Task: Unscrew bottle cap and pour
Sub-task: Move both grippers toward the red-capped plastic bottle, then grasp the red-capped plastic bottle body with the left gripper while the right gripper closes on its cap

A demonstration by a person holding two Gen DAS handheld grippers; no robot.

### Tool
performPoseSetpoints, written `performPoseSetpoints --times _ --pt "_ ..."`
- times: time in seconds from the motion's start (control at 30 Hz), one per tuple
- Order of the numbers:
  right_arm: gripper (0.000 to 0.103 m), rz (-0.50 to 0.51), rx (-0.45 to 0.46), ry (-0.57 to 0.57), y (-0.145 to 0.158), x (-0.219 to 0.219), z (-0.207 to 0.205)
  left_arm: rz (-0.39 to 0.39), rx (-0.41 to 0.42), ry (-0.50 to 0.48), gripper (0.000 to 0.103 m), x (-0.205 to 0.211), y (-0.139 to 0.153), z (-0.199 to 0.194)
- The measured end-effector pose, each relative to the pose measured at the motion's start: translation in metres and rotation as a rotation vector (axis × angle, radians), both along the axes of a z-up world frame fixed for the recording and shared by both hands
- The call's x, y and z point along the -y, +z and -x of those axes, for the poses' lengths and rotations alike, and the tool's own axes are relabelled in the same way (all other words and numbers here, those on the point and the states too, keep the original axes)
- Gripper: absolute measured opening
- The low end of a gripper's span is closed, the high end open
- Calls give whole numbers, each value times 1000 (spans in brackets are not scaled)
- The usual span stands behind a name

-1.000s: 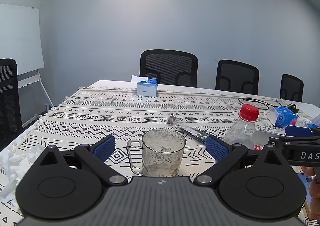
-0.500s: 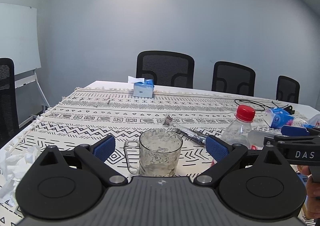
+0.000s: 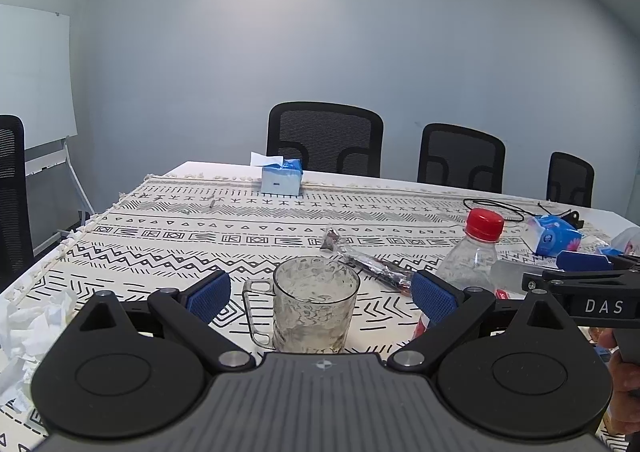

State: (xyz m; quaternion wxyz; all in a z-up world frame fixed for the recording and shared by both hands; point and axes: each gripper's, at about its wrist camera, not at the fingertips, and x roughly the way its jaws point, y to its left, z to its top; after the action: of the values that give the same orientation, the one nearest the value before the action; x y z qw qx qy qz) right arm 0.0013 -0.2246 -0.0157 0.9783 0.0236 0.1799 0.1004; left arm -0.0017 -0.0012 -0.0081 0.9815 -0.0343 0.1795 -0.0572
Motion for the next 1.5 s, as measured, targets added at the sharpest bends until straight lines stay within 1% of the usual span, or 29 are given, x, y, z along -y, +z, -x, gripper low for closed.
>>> performPoseSetpoints --times 0.73,0.93,1.17,1.5 --pt "103 3 0 -16 -3 -1 -3 -13 5 -36 98 7 -5 0" --pt "103 -5 4 -21 -4 -1 -4 -29 23 -75 98 11 -9 2" --pt "103 -19 2 -22 -6 2 -7 -84 46 -162 98 26 -22 -1" --pt "103 -64 -6 -11 -11 19 -12 -75 -22 -174 98 41 -35 -19"
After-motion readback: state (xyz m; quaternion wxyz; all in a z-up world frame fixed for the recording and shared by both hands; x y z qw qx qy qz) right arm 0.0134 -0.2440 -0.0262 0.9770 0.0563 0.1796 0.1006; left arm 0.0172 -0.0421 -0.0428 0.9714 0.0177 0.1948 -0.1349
